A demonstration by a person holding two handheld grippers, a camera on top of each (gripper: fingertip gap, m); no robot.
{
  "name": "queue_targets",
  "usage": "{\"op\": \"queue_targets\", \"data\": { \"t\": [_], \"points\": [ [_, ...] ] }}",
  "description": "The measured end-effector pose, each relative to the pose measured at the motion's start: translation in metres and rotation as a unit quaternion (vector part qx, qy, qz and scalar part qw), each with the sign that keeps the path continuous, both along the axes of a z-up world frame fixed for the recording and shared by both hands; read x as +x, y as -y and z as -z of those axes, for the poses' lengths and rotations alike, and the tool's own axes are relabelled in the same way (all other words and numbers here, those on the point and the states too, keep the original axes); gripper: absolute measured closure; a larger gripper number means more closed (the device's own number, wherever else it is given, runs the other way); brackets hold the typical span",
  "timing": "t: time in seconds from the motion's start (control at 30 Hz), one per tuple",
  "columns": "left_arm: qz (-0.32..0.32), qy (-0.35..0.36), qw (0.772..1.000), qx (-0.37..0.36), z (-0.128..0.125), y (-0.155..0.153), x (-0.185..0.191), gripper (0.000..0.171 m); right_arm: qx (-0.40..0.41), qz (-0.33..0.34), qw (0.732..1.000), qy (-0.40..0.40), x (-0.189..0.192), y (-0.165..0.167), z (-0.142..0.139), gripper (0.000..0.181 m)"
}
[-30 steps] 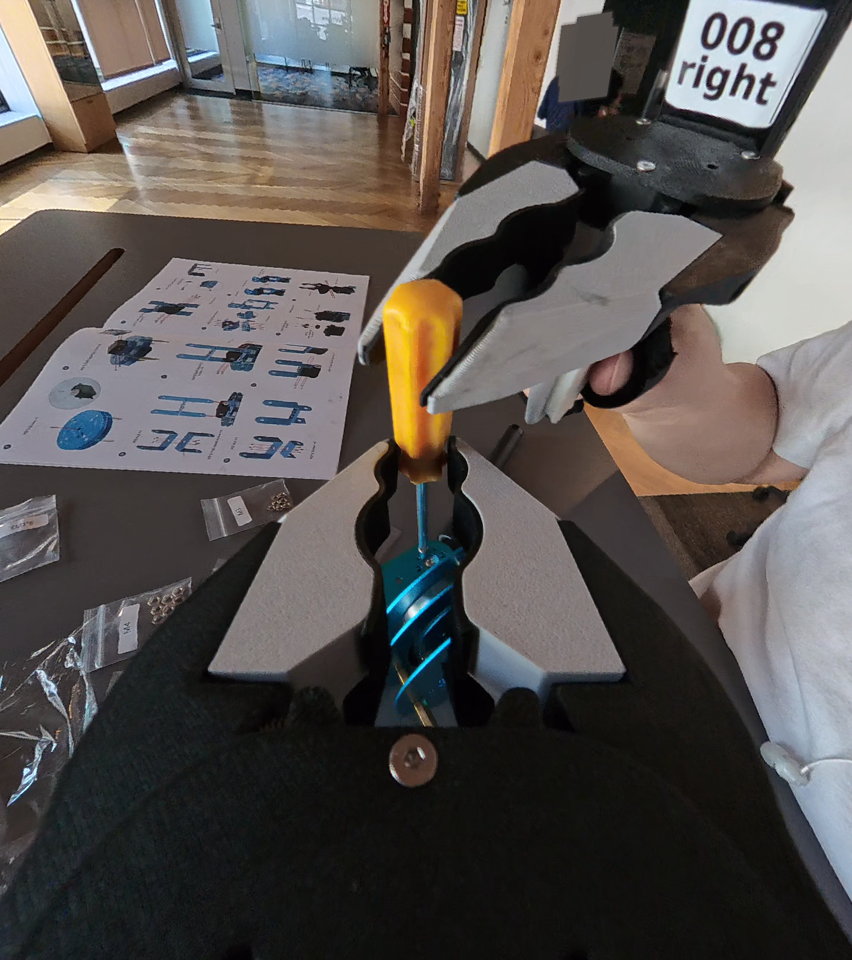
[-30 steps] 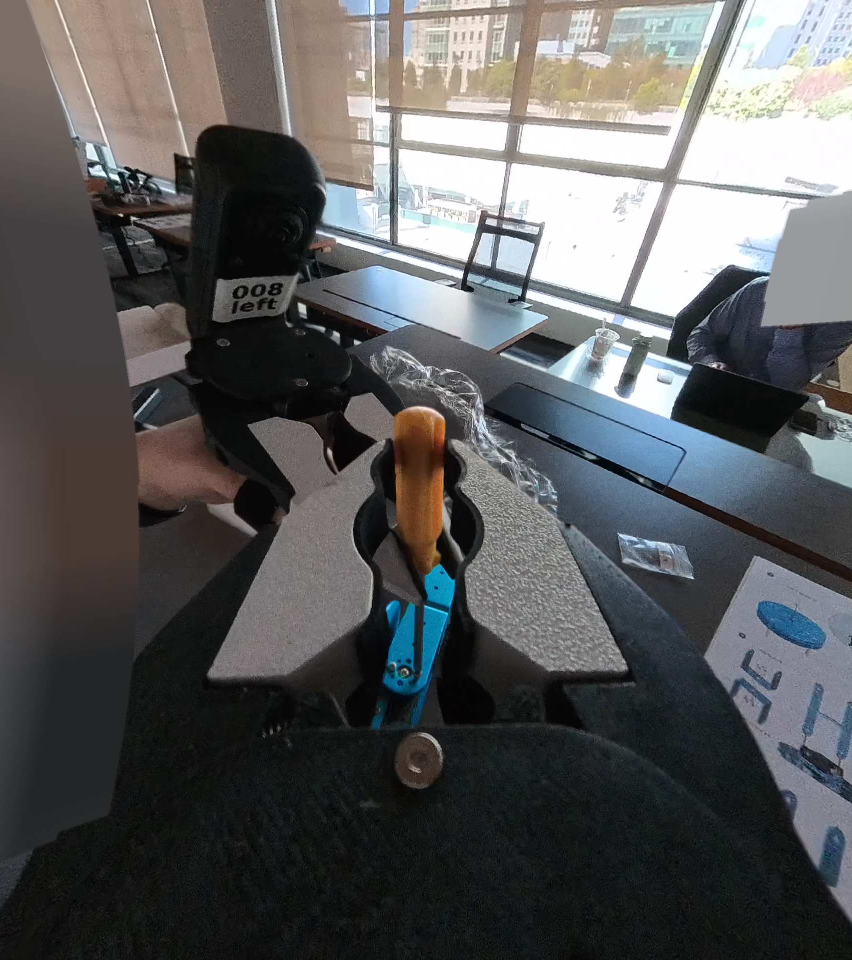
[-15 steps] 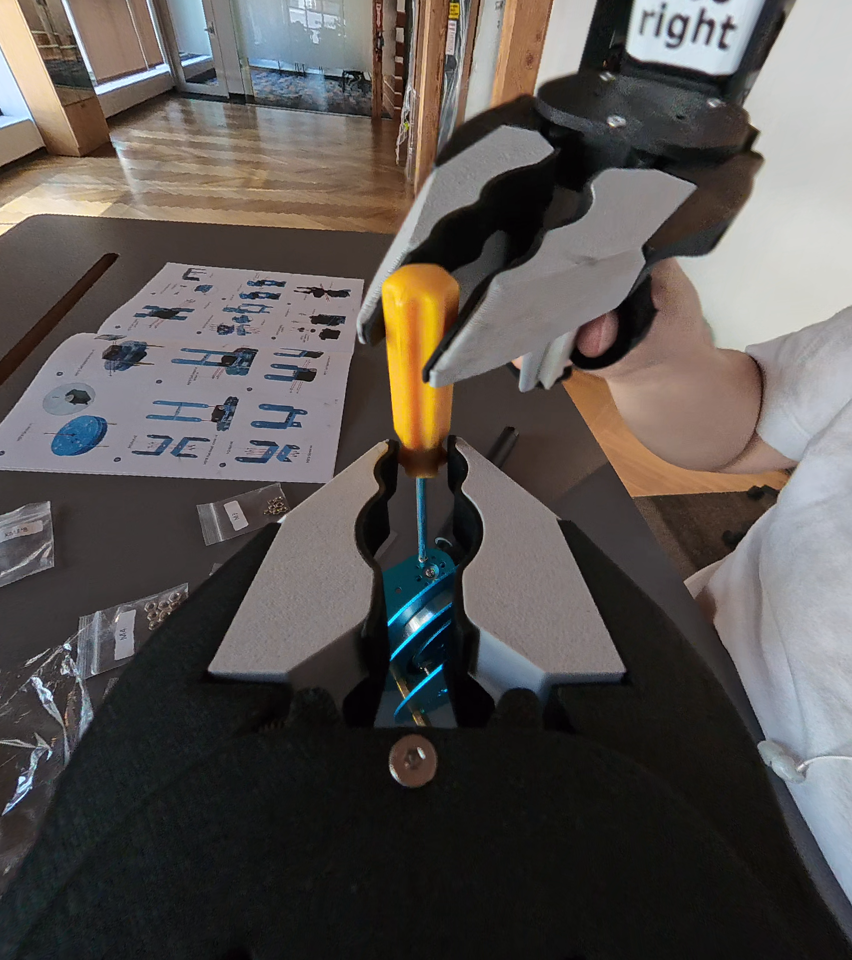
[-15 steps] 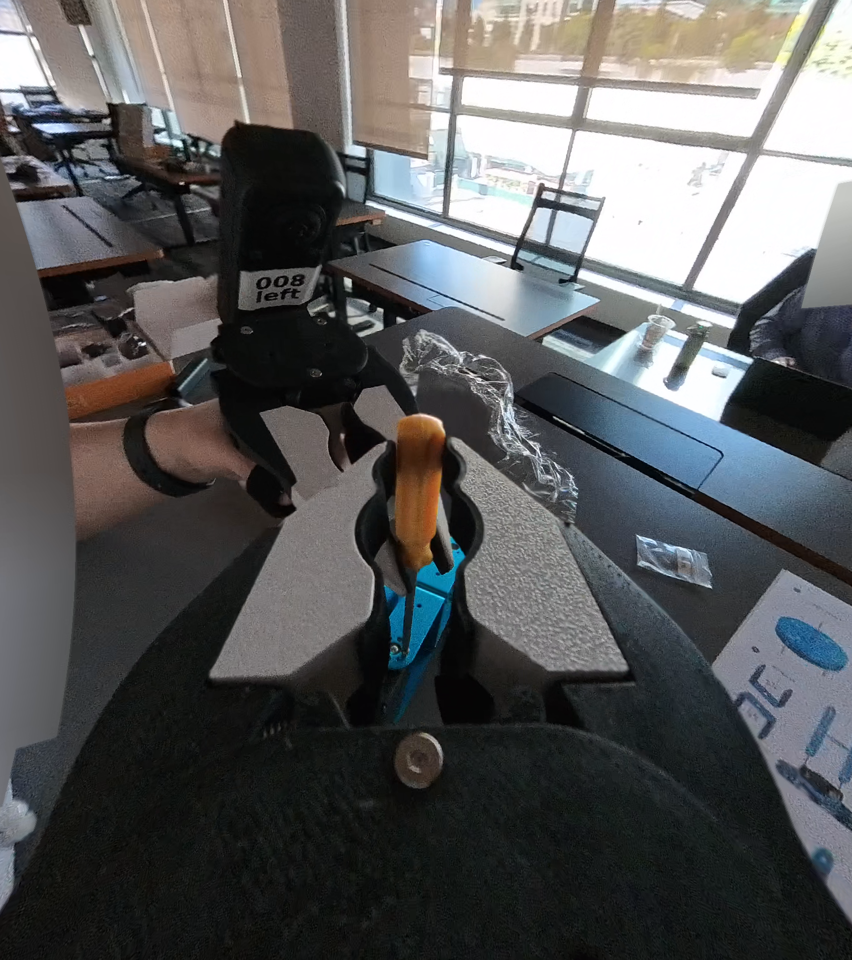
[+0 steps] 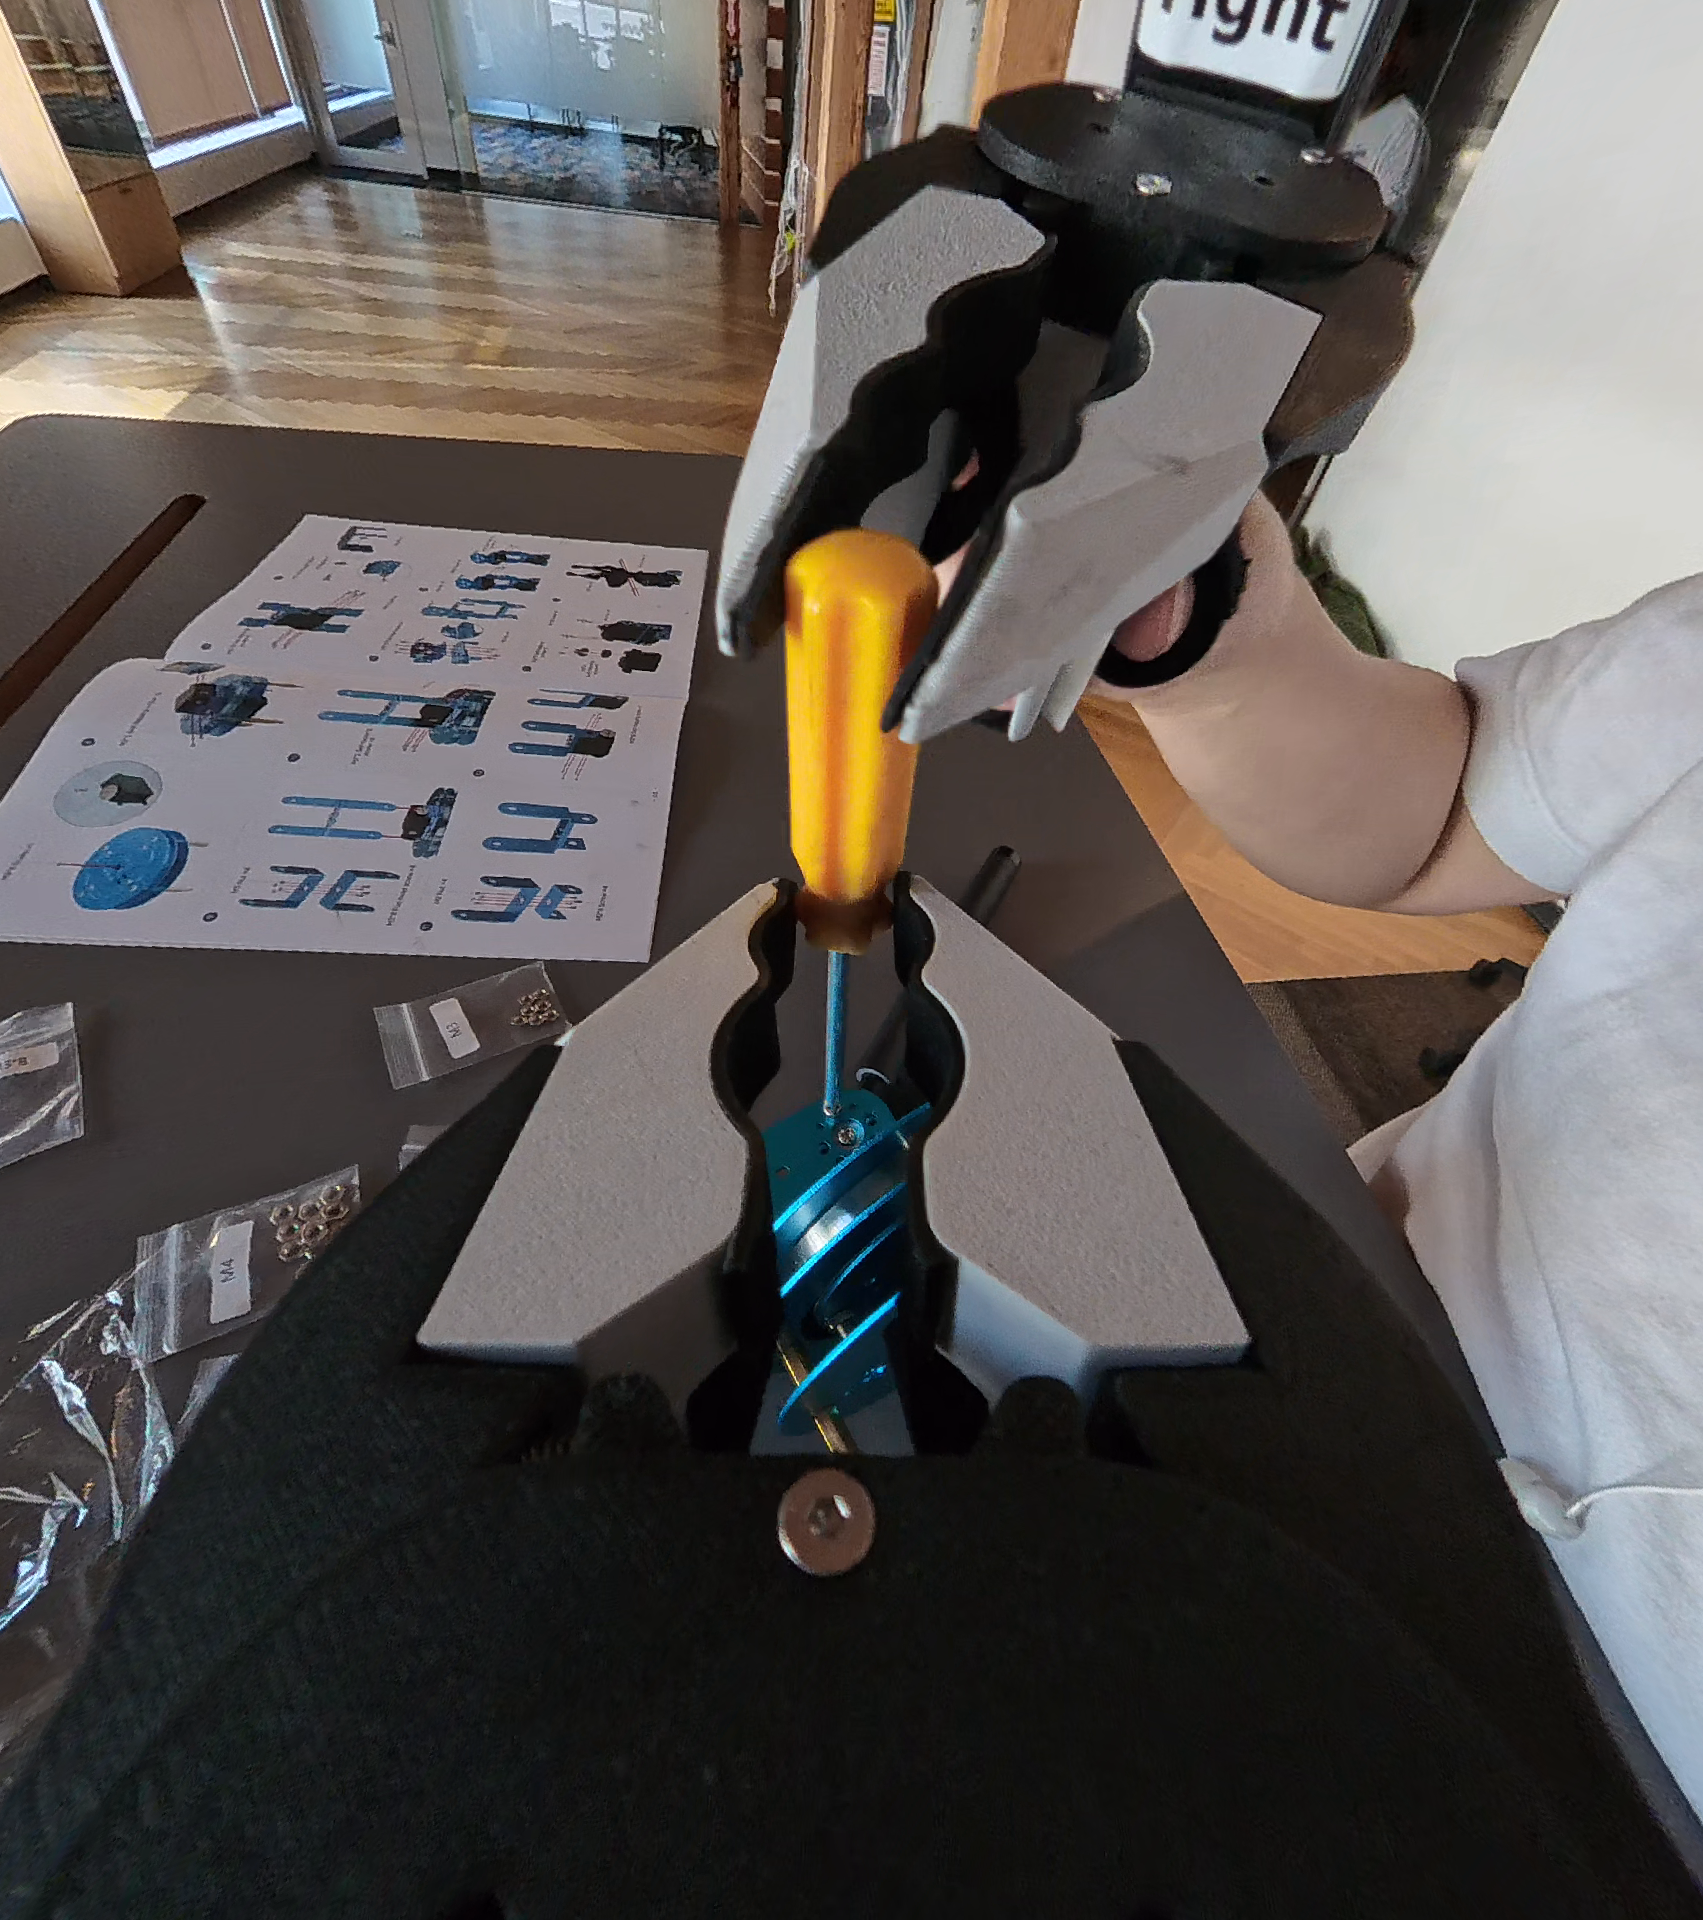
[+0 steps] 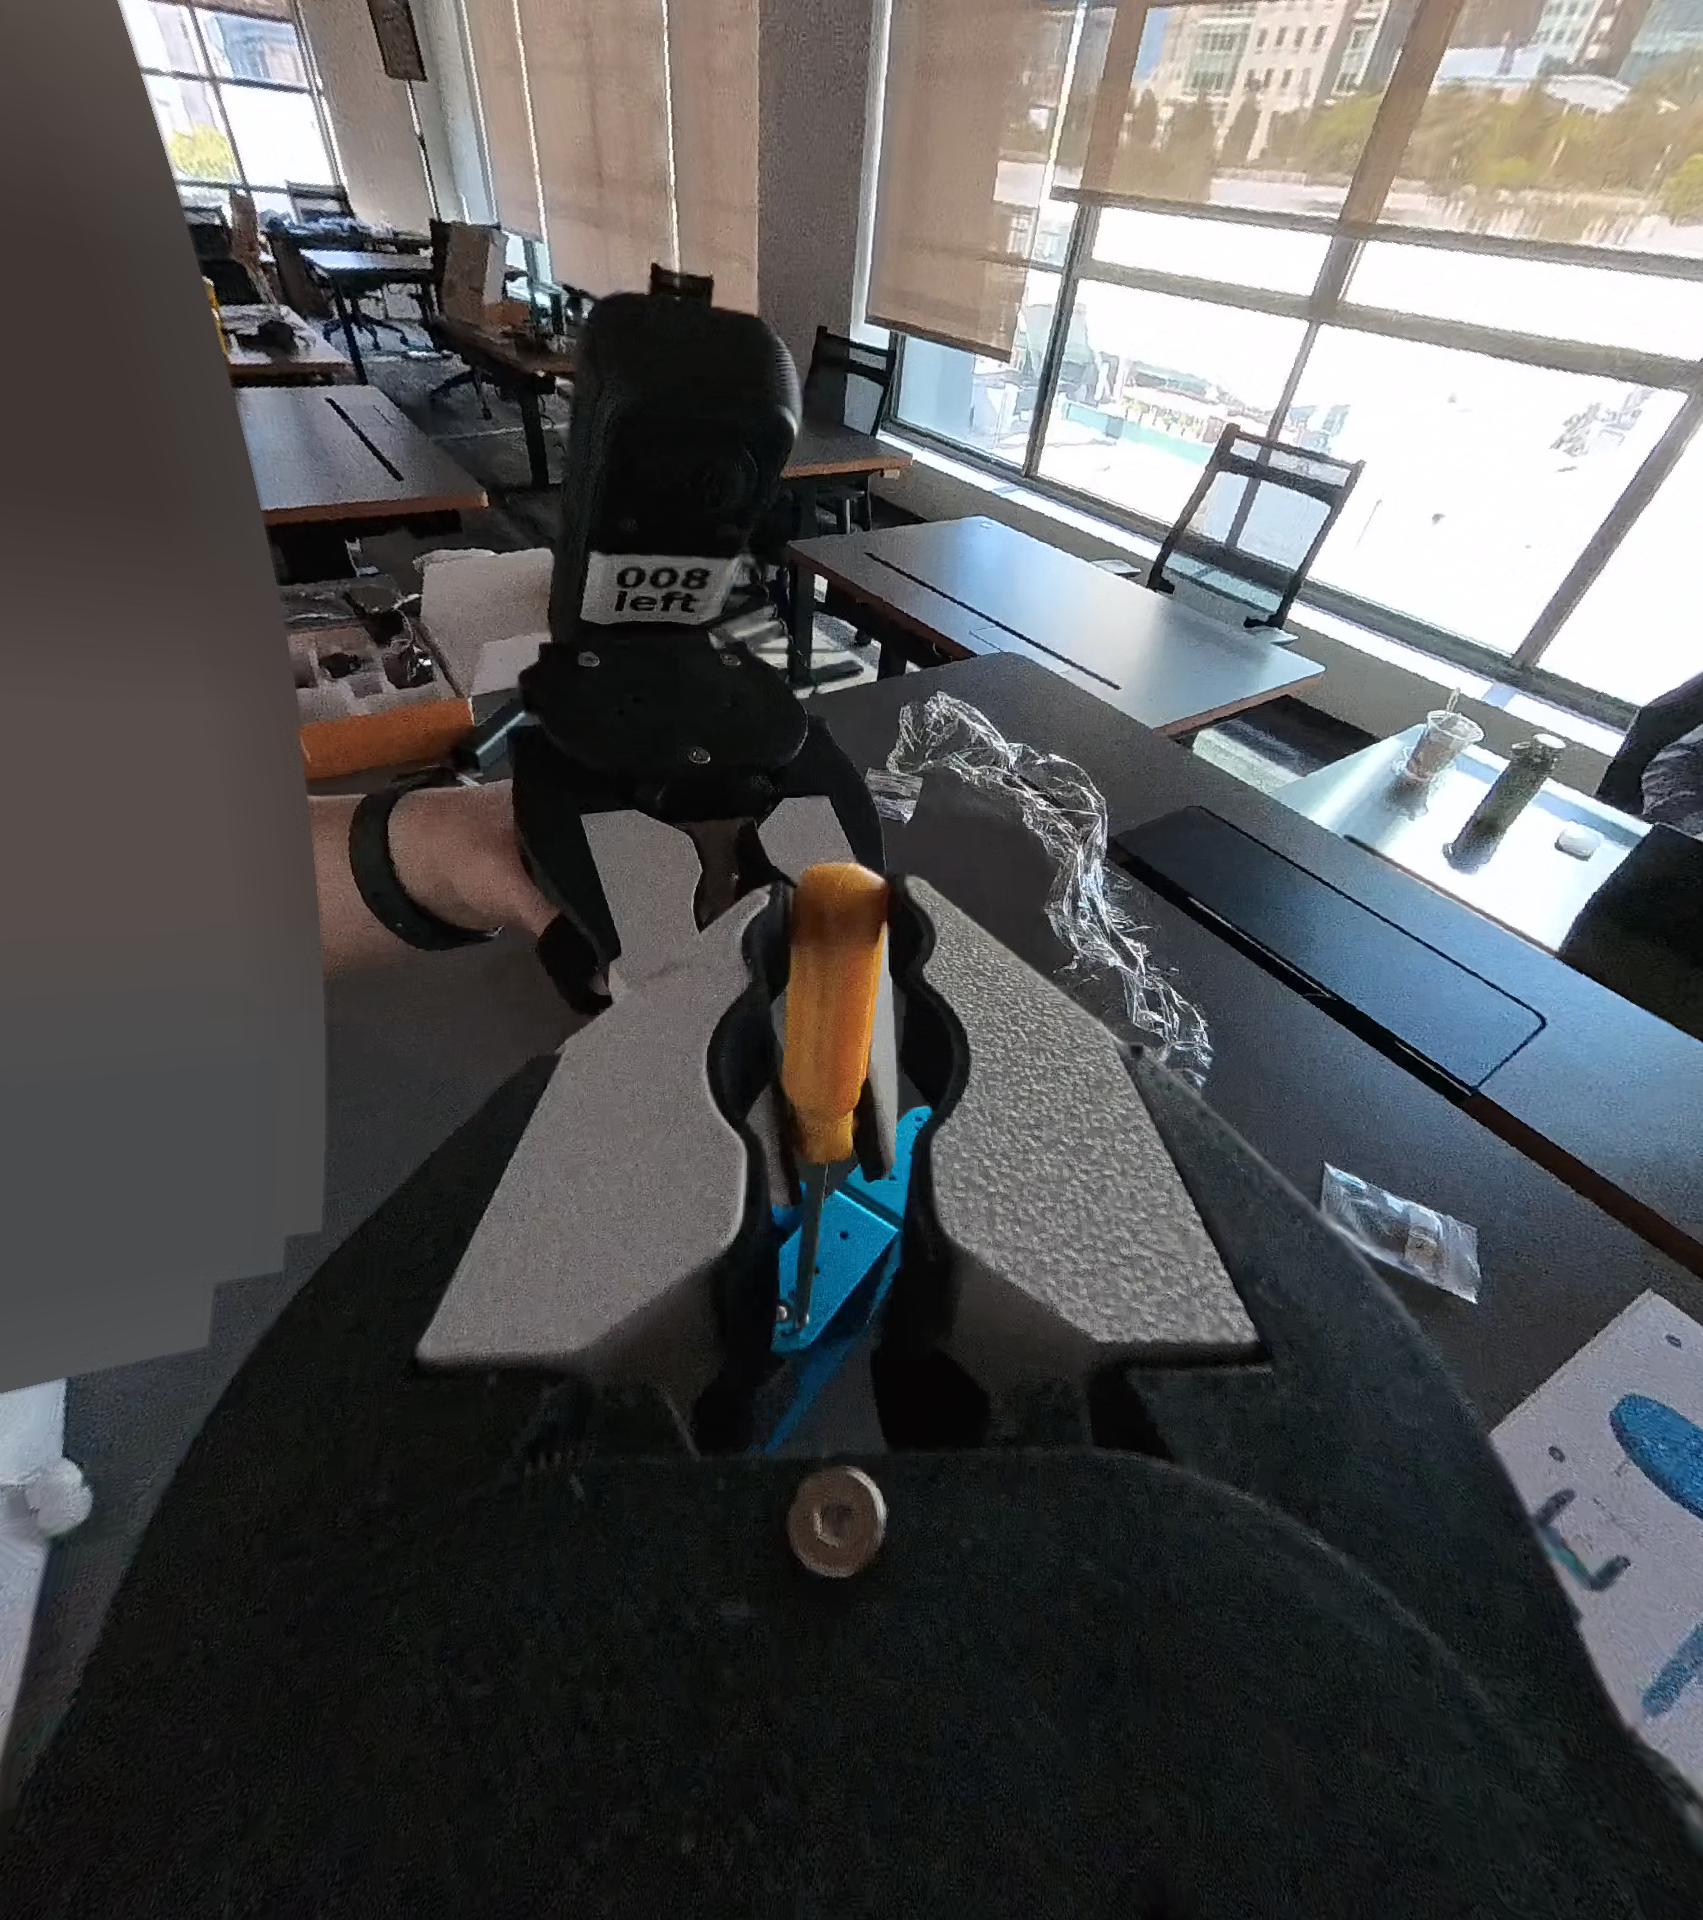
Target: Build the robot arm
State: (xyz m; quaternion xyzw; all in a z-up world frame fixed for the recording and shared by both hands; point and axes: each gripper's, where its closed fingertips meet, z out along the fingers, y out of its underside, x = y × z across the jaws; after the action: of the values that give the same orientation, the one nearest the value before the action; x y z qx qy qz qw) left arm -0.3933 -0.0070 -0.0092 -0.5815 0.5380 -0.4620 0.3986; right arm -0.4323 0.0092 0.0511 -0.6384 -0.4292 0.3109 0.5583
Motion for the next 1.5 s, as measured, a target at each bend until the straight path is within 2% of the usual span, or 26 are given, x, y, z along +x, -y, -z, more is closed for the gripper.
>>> {"op": "queue_targets", "data": {
  "t": [0.1, 0.17, 0.23, 0.3, 0.43, 0.5, 0.53, 0.63, 0.77, 0.83, 0.9, 0.97, 1.03, 1.13, 1.23, 1.33, 1.4, 1.5],
  "points": [
    [-0.005, 0.003, 1.000, -0.004, 0.000, -0.002, 0.000, 0.155, -0.013, 0.065, 0.997, -0.032, 0.004, -0.005, 0.000, 0.164],
    [-0.001, 0.004, 1.000, -0.006, 0.001, -0.001, 0.000, 0.156, -0.002, 0.122, 0.992, -0.043, 0.005, -0.006, 0.000, 0.164],
    [0.003, 0.003, 1.000, -0.008, 0.001, 0.000, -0.001, 0.156, 0.018, 0.152, 0.988, -0.036, 0.005, -0.005, -0.001, 0.164],
    [0.004, 0.002, 1.000, -0.006, 0.001, 0.000, -0.001, 0.156, 0.025, 0.135, 0.990, -0.024, 0.003, -0.003, -0.001, 0.163],
    [0.005, 0.002, 1.000, -0.006, 0.001, 0.001, 0.000, 0.156, -0.010, 0.036, 0.998, -0.045, 0.002, 0.000, -0.007, 0.152],
    [0.008, 0.001, 1.000, -0.006, 0.001, 0.003, 0.000, 0.156, -0.027, -0.015, 0.998, -0.053, 0.002, 0.005, -0.009, 0.164],
    [0.006, 0.001, 1.000, -0.004, 0.001, 0.003, 0.001, 0.156, -0.036, -0.021, 0.998, -0.053, 0.004, 0.005, -0.008, 0.164],
    [0.005, 0.000, 1.000, -0.002, 0.001, 0.003, 0.001, 0.156, -0.028, -0.005, 0.998, -0.050, 0.005, 0.005, -0.009, 0.165],
    [0.003, 0.001, 1.000, -0.007, 0.001, 0.001, -0.001, 0.155, -0.008, 0.100, 0.994, -0.047, 0.005, -0.002, -0.008, 0.165],
    [0.007, -0.001, 1.000, -0.010, 0.001, 0.002, -0.001, 0.155, 0.002, 0.128, 0.990, -0.051, 0.003, -0.001, -0.008, 0.164],
    [0.005, -0.003, 1.000, -0.004, 0.001, 0.002, -0.001, 0.155, 0.020, 0.117, 0.992, -0.041, 0.003, 0.000, -0.007, 0.163],
    [0.006, -0.003, 1.000, -0.003, 0.001, 0.002, 0.000, 0.155, 0.019, 0.087, 0.995, -0.038, 0.004, 0.000, -0.005, 0.150],
    [0.005, -0.003, 1.000, -0.004, 0.001, 0.003, 0.000, 0.156, -0.003, 0.035, 0.999, -0.040, 0.003, 0.004, -0.003, 0.154],
    [0.001, -0.001, 1.000, -0.006, 0.001, 0.002, 0.001, 0.156, -0.034, 0.009, 0.999, -0.037, 0.005, 0.003, 0.001, 0.165],
    [-0.010, -0.001, 1.000, -0.003, 0.002, -0.002, 0.001, 0.155, -0.038, 0.069, 0.996, -0.040, 0.007, -0.004, 0.002, 0.165],
    [0.004, -0.009, 1.000, -0.006, 0.003, 0.001, 0.000, 0.154, -0.014, 0.136, 0.989, -0.051, 0.001, -0.003, 0.004, 0.164],
    [0.008, -0.015, 1.000, -0.001, 0.005, 0.003, 0.000, 0.154, -0.002, 0.143, 0.989, -0.046, -0.002, 0.001, 0.006, 0.164],
    [0.006, -0.011, 1.000, -0.001, 0.004, 0.004, 0.002, 0.154, 0.006, 0.118, 0.992, -0.031, 0.001, 0.000, 0.003, 0.160]
  ]
}}
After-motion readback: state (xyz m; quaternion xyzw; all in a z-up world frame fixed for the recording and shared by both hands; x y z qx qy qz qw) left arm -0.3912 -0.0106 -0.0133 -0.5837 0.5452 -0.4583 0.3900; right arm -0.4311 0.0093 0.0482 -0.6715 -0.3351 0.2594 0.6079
